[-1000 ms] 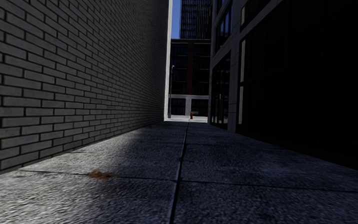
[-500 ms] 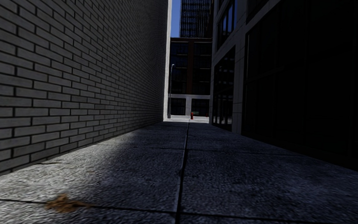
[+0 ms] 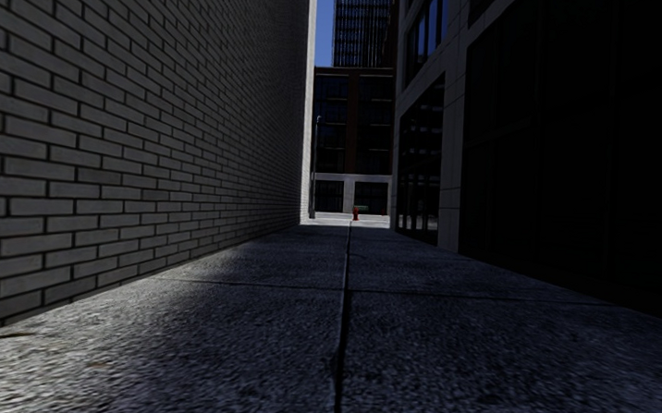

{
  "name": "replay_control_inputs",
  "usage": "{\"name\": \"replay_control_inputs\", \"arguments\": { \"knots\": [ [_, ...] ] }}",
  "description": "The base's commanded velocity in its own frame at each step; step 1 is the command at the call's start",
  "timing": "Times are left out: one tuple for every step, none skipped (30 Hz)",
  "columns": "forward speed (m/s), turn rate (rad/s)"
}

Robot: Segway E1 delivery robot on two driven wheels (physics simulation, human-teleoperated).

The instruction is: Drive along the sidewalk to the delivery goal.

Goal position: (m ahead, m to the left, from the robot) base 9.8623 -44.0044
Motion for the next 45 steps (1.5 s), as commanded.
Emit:
{"name": "replay_control_inputs", "arguments": {
  "knots": [
    [1.43, 0.0],
    [1.43, 0.0],
    [1.43, 0.0],
    [1.43, 0.0],
    [1.43, 0.0],
    [1.43, 0.0],
    [1.43, 0.0],
    [1.43, 0.0],
    [1.43, 0.0],
    [1.43, 0.0],
    [1.43, 0.0],
    [1.43, 0.0],
    [1.43, 0.0],
    [1.43, 0.0],
    [1.43, 0.0],
    [1.43, 0.0],
    [1.43, 0.0],
    [1.43, 0.0],
    [1.43, 0.0],
    [1.43, 0.0],
    [1.43, 0.0],
    [1.43, 0.0],
    [1.43, 0.0],
    [1.43, 0.0],
    [1.43, 0.0],
    [1.43, 0.0],
    [1.43, 0.0],
    [1.43, 0.0],
    [1.43, 0.0],
    [1.43, 0.0],
    [1.43, 0.0],
    [1.43, 0.0],
    [1.43, 0.0],
    [1.43, 0.0],
    [1.43, 0.0],
    [1.43, 0.0],
    [1.43, 0.0],
    [1.43, 0.0],
    [1.43, 0.0],
    [1.43, 0.0],
    [1.43, 0.0],
    [1.43, -0.46],
    [1.43, -0.62],
    [1.43, -0.69],
    [1.43, -0.32]
  ]
}}
